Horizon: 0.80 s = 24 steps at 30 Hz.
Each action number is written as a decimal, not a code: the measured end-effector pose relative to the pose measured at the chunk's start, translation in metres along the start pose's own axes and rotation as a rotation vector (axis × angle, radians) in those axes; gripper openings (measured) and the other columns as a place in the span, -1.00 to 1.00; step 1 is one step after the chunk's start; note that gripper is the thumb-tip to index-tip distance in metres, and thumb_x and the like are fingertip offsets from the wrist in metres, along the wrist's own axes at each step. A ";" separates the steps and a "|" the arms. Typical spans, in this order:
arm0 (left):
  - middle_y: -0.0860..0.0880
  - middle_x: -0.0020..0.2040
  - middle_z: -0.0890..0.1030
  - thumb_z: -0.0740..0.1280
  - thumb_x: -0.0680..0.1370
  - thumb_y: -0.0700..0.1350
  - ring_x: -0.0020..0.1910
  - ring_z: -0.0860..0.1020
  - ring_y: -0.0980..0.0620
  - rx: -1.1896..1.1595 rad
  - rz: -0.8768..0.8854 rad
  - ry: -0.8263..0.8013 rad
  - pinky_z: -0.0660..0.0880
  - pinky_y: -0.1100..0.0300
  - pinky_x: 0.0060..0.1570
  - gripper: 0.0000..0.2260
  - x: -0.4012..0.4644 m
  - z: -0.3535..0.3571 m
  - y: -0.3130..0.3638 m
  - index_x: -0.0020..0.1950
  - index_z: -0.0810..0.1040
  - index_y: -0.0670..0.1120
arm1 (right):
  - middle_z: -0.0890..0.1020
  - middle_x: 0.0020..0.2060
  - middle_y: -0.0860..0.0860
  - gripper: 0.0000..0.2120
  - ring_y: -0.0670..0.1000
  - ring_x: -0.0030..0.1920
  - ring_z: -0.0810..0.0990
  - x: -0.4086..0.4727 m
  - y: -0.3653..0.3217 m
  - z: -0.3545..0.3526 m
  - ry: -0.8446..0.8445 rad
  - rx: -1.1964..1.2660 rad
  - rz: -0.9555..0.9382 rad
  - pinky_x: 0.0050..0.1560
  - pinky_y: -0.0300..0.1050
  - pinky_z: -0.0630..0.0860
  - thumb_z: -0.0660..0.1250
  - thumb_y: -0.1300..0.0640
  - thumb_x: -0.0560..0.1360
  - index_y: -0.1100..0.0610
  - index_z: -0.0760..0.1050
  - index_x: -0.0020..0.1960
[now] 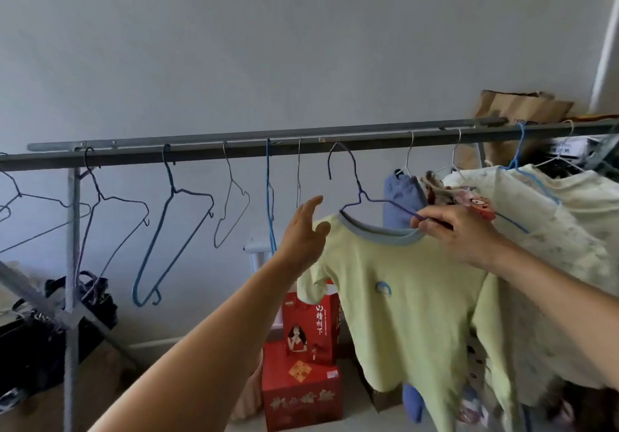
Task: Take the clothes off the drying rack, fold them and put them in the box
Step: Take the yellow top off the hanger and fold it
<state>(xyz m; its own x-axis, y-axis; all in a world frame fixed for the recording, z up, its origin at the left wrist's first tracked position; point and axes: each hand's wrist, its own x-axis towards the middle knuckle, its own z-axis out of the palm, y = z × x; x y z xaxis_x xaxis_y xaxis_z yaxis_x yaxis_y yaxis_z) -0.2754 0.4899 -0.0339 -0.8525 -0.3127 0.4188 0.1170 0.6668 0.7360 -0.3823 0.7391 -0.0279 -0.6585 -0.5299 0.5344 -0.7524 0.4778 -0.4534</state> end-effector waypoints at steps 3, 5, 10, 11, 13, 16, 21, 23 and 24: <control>-0.07 0.48 0.39 0.21 0.66 -0.05 0.47 0.33 -0.07 0.229 0.108 -0.066 0.21 0.00 0.48 -0.58 0.003 0.003 -0.006 0.53 0.27 -0.01 | 0.59 -0.27 -0.18 -0.82 -0.35 -0.13 0.49 -0.016 -0.005 -0.016 -0.017 0.020 -0.087 -0.08 -0.41 0.35 0.34 0.23 0.55 -0.04 0.59 -0.11; -0.04 0.18 0.64 0.19 0.65 0.05 0.18 0.56 -0.06 0.264 0.160 -0.137 0.42 -0.07 0.29 -0.73 0.003 0.003 -0.009 0.31 0.52 0.06 | 0.57 -0.30 -0.14 -0.83 -0.33 -0.18 0.48 -0.022 -0.006 -0.024 -0.009 0.054 -0.107 -0.11 -0.45 0.32 0.36 0.27 0.53 0.02 0.60 -0.13; 0.08 -0.33 0.47 0.24 0.65 -0.11 -0.33 0.39 0.12 -0.053 0.229 -0.170 0.36 0.17 -0.28 -0.77 -0.018 0.000 -0.003 -0.18 0.56 -0.04 | 0.64 -0.24 0.25 -0.92 -0.14 -0.28 0.52 -0.035 0.001 -0.029 -0.023 0.274 -0.023 -0.23 -0.33 0.41 0.39 0.29 0.50 0.13 0.59 -0.12; 0.06 -0.31 0.49 0.24 0.65 -0.12 -0.32 0.41 0.12 -0.067 0.234 -0.148 0.37 0.19 -0.27 -0.78 -0.022 -0.003 -0.002 -0.15 0.59 -0.09 | 0.65 -0.25 0.23 -0.91 -0.14 -0.28 0.54 -0.037 0.001 -0.028 -0.016 0.312 -0.004 -0.23 -0.36 0.43 0.41 0.28 0.48 0.12 0.57 -0.13; 0.03 -0.27 0.57 0.26 0.64 -0.14 -0.29 0.47 0.16 -0.069 0.233 -0.105 0.42 0.24 -0.23 -0.80 -0.026 -0.007 -0.001 -0.09 0.64 -0.14 | 0.62 -0.29 0.14 -0.87 -0.14 -0.29 0.55 -0.038 -0.001 -0.025 -0.028 0.350 0.019 -0.26 -0.39 0.44 0.44 0.27 0.46 0.09 0.52 -0.16; 0.05 -0.21 0.67 0.35 0.59 -0.14 -0.23 0.56 0.21 -0.170 0.157 -0.036 0.50 0.32 -0.18 -0.87 -0.033 -0.017 0.000 -0.04 0.70 -0.10 | 0.56 -0.34 0.04 -0.82 -0.09 -0.30 0.51 -0.036 -0.001 -0.021 -0.043 0.376 0.008 -0.27 -0.31 0.41 0.44 0.27 0.46 0.06 0.48 -0.20; -0.01 -0.26 0.62 0.41 0.55 -0.15 -0.27 0.57 0.12 -0.287 0.007 -0.189 0.51 0.30 -0.27 -0.90 -0.045 -0.044 -0.006 -0.09 0.66 -0.17 | 0.59 -0.34 0.06 -0.83 -0.10 -0.31 0.54 -0.036 -0.011 -0.017 -0.021 0.405 -0.005 -0.27 -0.32 0.44 0.46 0.28 0.43 0.08 0.51 -0.20; 0.03 -0.29 0.57 0.37 0.58 -0.15 -0.29 0.52 0.14 -0.220 0.040 -0.221 0.46 0.31 -0.28 -0.88 -0.049 -0.049 -0.007 -0.12 0.63 -0.16 | 0.61 -0.34 0.09 -0.84 -0.13 -0.33 0.57 -0.038 -0.016 -0.017 0.005 0.429 -0.004 -0.28 -0.37 0.46 0.47 0.30 0.42 0.13 0.51 -0.20; 0.04 -0.30 0.55 0.36 0.59 -0.16 -0.30 0.50 0.15 -0.209 0.055 -0.200 0.45 0.31 -0.28 -0.87 -0.051 -0.051 -0.008 -0.13 0.62 -0.15 | 0.61 -0.34 0.11 -0.83 -0.13 -0.34 0.58 -0.039 -0.020 -0.015 0.007 0.431 -0.008 -0.29 -0.36 0.47 0.47 0.31 0.41 0.14 0.51 -0.20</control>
<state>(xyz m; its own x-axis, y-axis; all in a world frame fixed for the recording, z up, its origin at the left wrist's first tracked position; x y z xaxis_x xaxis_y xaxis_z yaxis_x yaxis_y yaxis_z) -0.2065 0.4658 -0.0339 -0.9230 -0.1270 0.3632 0.2503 0.5187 0.8175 -0.3418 0.7611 -0.0288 -0.6540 -0.5266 0.5431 -0.6958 0.1368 -0.7051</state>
